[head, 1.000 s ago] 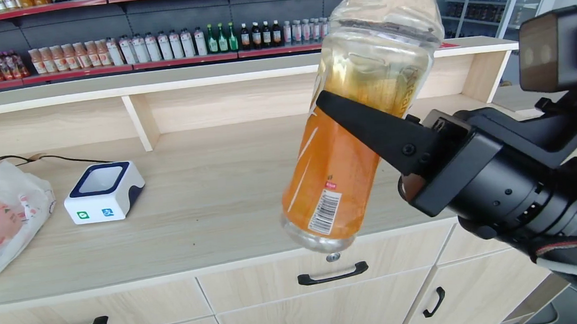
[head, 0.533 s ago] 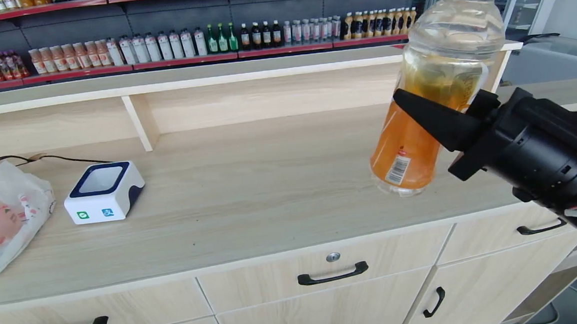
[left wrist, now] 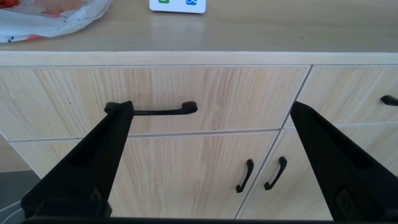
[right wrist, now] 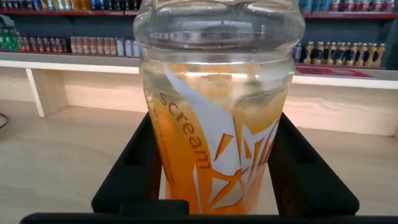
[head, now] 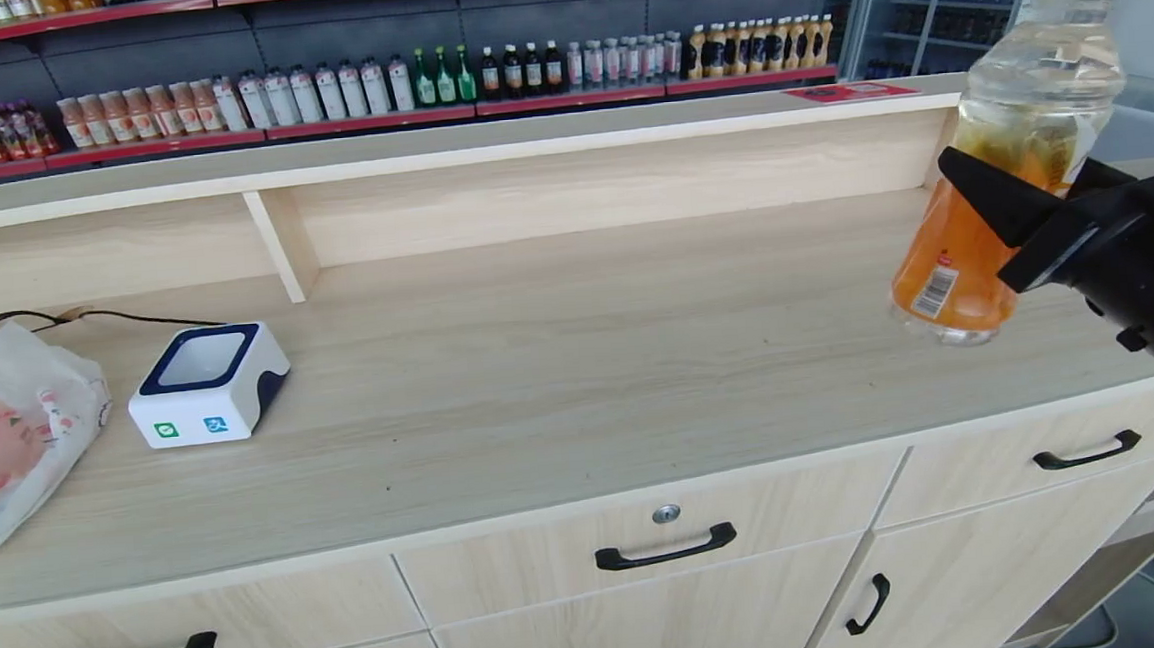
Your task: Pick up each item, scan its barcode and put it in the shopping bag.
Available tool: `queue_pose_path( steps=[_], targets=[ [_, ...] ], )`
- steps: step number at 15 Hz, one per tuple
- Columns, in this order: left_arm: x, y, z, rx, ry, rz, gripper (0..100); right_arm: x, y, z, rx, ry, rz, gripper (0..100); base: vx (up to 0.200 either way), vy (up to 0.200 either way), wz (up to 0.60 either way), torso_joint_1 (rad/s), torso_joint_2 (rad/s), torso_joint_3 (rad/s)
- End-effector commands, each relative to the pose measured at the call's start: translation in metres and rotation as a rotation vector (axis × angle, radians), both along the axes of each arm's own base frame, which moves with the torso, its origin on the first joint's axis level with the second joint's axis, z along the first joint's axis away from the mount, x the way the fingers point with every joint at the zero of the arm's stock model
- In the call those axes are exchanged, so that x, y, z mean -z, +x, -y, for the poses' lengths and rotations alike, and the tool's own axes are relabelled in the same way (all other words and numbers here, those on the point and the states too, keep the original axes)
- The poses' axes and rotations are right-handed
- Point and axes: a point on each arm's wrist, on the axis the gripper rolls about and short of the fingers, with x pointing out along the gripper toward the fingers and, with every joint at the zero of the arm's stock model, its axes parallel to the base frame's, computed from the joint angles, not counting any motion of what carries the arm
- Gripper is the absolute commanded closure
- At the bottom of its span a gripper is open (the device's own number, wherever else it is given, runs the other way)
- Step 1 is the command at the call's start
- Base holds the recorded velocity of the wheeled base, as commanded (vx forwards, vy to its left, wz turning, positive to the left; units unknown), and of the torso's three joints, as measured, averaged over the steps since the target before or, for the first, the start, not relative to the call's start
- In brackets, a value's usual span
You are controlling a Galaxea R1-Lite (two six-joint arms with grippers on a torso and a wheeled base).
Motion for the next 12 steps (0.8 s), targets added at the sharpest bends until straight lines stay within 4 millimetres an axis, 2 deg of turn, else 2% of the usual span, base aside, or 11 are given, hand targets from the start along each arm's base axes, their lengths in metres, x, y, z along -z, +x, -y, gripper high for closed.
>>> queue_pose_path(
  steps=[1,4,6,12],
  targets=[
    [0.0,0.0,0.0,0.0,0.0,0.001,0,0.009,-0.008,0.004,0.017,-0.038,-0.02,100,0.0,0.0,0.0,0.0,0.0,0.0],
    [0.0,0.0,0.0,0.0,0.0,-0.001,0,0.02,-0.022,0.007,0.027,-0.079,-0.044,100,0.0,0.0,0.0,0.0,0.0,0.0],
    [0.0,0.0,0.0,0.0,0.0,0.001,0,0.014,-0.021,0.006,0.013,-0.077,-0.004,100,0.0,0.0,0.0,0.0,0.0,0.0],
    [0.0,0.0,0.0,0.0,0.0,-0.001,0,0.02,-0.011,0.001,-0.087,-0.118,-0.003,100,0.0,0.0,0.0,0.0,0.0,0.0]
  ],
)
